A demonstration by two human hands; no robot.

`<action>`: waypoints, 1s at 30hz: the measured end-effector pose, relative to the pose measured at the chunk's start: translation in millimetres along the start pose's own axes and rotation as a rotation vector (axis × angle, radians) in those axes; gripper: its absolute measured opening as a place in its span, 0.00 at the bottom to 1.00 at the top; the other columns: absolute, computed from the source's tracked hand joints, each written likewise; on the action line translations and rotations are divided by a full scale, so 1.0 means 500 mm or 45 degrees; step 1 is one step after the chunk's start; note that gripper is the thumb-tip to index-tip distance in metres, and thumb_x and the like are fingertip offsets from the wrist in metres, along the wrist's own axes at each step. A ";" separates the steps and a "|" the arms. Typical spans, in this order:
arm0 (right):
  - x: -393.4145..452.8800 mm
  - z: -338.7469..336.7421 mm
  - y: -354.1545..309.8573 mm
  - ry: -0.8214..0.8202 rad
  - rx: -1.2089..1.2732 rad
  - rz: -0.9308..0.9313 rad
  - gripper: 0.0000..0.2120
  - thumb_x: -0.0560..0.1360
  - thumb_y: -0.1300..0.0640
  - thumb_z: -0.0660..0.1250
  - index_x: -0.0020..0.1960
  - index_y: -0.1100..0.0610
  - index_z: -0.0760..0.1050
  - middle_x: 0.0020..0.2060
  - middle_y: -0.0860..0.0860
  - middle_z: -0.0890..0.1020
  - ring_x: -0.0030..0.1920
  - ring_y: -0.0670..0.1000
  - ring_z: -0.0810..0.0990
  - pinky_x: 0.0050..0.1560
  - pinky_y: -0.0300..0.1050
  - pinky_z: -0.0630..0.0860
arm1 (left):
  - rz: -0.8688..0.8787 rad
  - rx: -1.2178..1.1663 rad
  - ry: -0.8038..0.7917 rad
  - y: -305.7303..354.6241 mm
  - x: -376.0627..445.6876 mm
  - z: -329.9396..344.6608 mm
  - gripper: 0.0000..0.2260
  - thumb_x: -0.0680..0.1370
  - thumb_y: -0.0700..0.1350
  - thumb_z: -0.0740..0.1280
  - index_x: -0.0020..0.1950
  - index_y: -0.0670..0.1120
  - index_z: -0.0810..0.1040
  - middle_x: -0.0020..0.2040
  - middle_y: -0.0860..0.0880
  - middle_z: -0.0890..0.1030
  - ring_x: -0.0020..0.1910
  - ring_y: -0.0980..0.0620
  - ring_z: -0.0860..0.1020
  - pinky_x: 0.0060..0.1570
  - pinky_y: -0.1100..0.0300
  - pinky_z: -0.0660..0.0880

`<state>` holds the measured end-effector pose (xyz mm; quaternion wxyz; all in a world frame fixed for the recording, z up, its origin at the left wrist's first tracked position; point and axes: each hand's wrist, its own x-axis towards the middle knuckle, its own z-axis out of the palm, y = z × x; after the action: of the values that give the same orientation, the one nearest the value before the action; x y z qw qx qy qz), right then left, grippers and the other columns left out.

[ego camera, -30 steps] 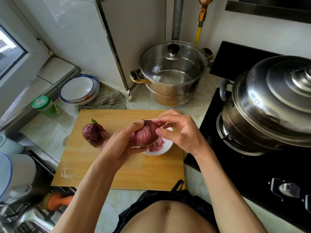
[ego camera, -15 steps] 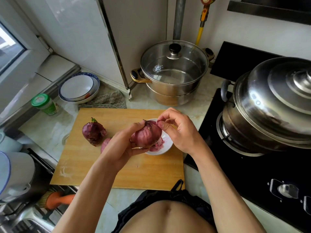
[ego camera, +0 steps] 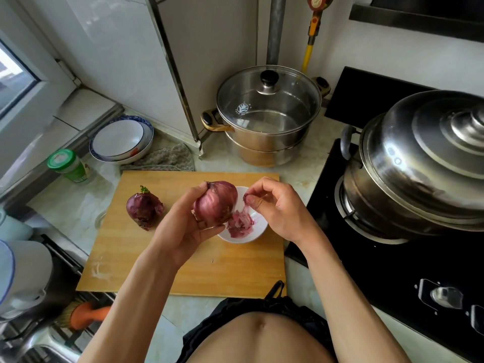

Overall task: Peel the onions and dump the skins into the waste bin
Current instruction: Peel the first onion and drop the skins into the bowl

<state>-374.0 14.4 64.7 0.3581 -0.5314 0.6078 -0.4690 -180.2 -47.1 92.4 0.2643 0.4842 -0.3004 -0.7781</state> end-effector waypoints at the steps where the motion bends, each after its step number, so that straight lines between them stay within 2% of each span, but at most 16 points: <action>1: 0.002 0.003 0.003 0.018 -0.043 0.025 0.02 0.77 0.60 0.71 0.47 0.58 0.82 0.43 0.49 0.82 0.45 0.47 0.81 0.48 0.39 0.77 | 0.002 0.013 0.006 -0.002 0.001 -0.004 0.20 0.76 0.54 0.70 0.65 0.46 0.80 0.55 0.41 0.83 0.47 0.45 0.85 0.39 0.55 0.84; 3: 0.004 0.010 0.011 0.033 -0.171 0.082 0.04 0.77 0.58 0.71 0.48 0.56 0.84 0.43 0.48 0.82 0.45 0.45 0.80 0.47 0.37 0.75 | 0.004 0.031 0.038 -0.006 0.002 -0.007 0.11 0.79 0.52 0.69 0.57 0.48 0.82 0.52 0.43 0.85 0.54 0.40 0.83 0.41 0.54 0.84; 4: 0.004 0.011 0.014 0.022 -0.234 0.106 0.06 0.78 0.57 0.70 0.50 0.56 0.85 0.44 0.47 0.82 0.45 0.44 0.79 0.47 0.37 0.75 | 0.002 0.032 0.051 -0.009 0.002 -0.007 0.09 0.78 0.51 0.69 0.55 0.49 0.82 0.51 0.43 0.85 0.56 0.38 0.82 0.42 0.53 0.84; 8: 0.000 0.018 0.016 0.018 -0.306 0.105 0.07 0.78 0.59 0.69 0.50 0.57 0.86 0.41 0.42 0.83 0.44 0.41 0.80 0.48 0.37 0.77 | 0.007 0.044 0.078 -0.024 0.006 -0.015 0.19 0.76 0.54 0.70 0.63 0.45 0.81 0.59 0.39 0.85 0.64 0.36 0.81 0.44 0.53 0.84; 11: 0.001 0.025 0.018 0.101 -0.308 0.118 0.04 0.75 0.60 0.73 0.48 0.57 0.87 0.41 0.45 0.86 0.40 0.36 0.80 0.47 0.34 0.77 | 0.026 0.034 0.099 -0.031 0.008 -0.024 0.21 0.78 0.54 0.69 0.65 0.42 0.80 0.60 0.38 0.84 0.64 0.35 0.80 0.49 0.51 0.82; 16: 0.004 0.030 0.027 0.204 -0.266 0.170 0.02 0.74 0.59 0.75 0.43 0.57 0.86 0.37 0.44 0.85 0.39 0.41 0.81 0.42 0.36 0.77 | 0.066 0.074 0.120 -0.034 0.009 -0.032 0.14 0.80 0.51 0.68 0.59 0.43 0.83 0.57 0.38 0.85 0.61 0.37 0.82 0.48 0.52 0.82; 19: 0.006 0.027 0.021 0.231 -0.174 0.161 0.04 0.76 0.56 0.72 0.45 0.57 0.84 0.38 0.45 0.85 0.40 0.43 0.82 0.43 0.40 0.79 | 0.108 0.105 0.079 -0.040 0.010 -0.038 0.21 0.76 0.54 0.69 0.62 0.43 0.82 0.60 0.39 0.85 0.60 0.40 0.83 0.53 0.49 0.81; 22: 0.007 0.027 0.001 0.183 -0.020 0.145 0.06 0.77 0.54 0.71 0.50 0.56 0.84 0.42 0.46 0.86 0.44 0.45 0.84 0.49 0.47 0.82 | 0.242 0.151 -0.036 -0.047 0.011 -0.045 0.23 0.79 0.53 0.70 0.71 0.44 0.77 0.64 0.40 0.83 0.64 0.41 0.82 0.59 0.48 0.80; 26: -0.001 0.026 -0.027 0.073 0.129 0.134 0.15 0.74 0.50 0.74 0.58 0.55 0.83 0.49 0.47 0.86 0.50 0.43 0.85 0.54 0.46 0.82 | 0.466 0.115 -0.148 -0.058 0.009 -0.045 0.28 0.76 0.46 0.71 0.75 0.44 0.72 0.66 0.40 0.82 0.63 0.39 0.82 0.60 0.49 0.81; 30: -0.007 0.020 -0.040 0.030 0.153 0.102 0.21 0.71 0.53 0.75 0.63 0.56 0.81 0.53 0.48 0.85 0.50 0.44 0.85 0.52 0.48 0.83 | 0.548 0.095 -0.229 -0.056 0.006 -0.042 0.28 0.77 0.37 0.67 0.77 0.44 0.69 0.67 0.39 0.80 0.65 0.37 0.80 0.61 0.48 0.80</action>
<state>-358.0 16.1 80.5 0.4005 -0.4785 0.6037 -0.4961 -165.7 -34.5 62.9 0.3782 0.3473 -0.4474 -0.7322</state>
